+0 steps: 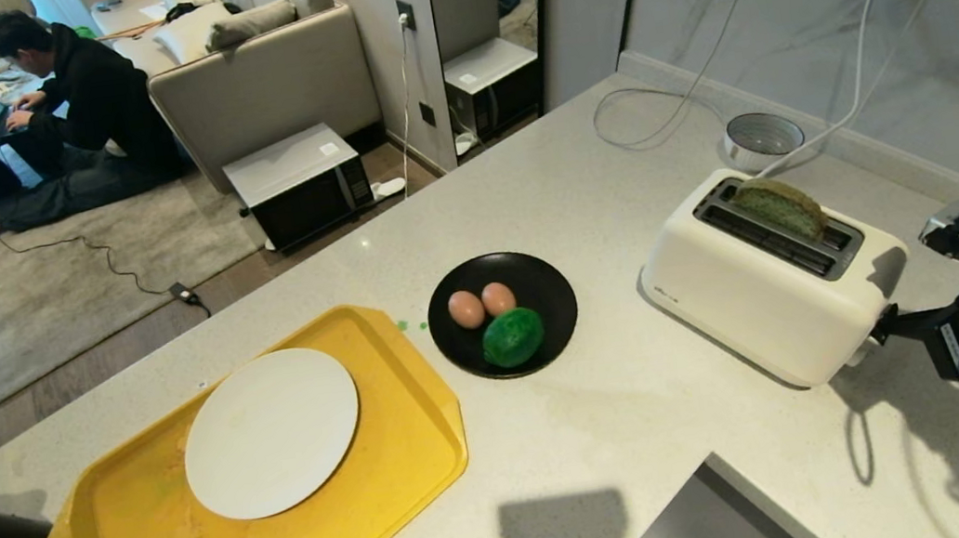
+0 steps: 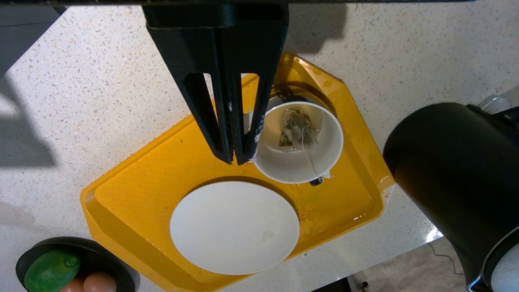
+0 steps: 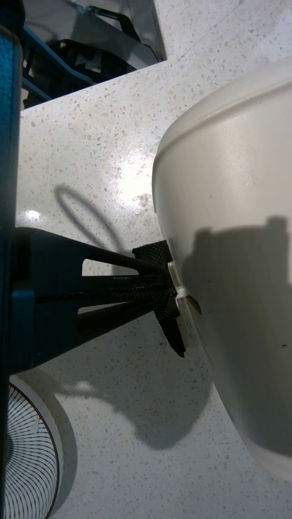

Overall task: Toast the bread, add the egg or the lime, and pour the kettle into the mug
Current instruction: Use a bread toaster

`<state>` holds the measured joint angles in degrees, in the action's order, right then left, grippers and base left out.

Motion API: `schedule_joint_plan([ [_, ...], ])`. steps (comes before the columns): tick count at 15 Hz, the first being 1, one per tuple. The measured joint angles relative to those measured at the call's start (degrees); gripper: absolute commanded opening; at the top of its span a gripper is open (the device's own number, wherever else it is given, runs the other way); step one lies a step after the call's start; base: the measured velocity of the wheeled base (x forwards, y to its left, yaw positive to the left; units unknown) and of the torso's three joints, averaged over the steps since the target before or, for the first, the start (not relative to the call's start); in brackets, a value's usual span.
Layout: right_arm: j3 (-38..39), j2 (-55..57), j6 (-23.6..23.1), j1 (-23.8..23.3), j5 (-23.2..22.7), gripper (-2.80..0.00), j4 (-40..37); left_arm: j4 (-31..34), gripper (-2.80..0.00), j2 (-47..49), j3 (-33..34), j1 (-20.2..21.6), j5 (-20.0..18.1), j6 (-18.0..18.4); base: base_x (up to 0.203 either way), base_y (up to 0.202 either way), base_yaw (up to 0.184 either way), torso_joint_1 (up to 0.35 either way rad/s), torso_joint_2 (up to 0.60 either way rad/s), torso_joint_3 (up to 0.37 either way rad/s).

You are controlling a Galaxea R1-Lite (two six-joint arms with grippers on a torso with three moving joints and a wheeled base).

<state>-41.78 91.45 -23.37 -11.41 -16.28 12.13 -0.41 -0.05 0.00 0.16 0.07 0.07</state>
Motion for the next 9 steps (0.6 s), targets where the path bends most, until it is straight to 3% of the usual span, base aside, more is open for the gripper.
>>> schedule_joint_plan([
  [9, -0.1, 1.4, 0.0, 0.0, 0.0, -2.80, 0.1, 0.0, -2.80, 0.0, 0.0, 0.0, 0.0, 0.0, 0.000, 0.000, 0.000, 0.000, 0.00, 0.000],
])
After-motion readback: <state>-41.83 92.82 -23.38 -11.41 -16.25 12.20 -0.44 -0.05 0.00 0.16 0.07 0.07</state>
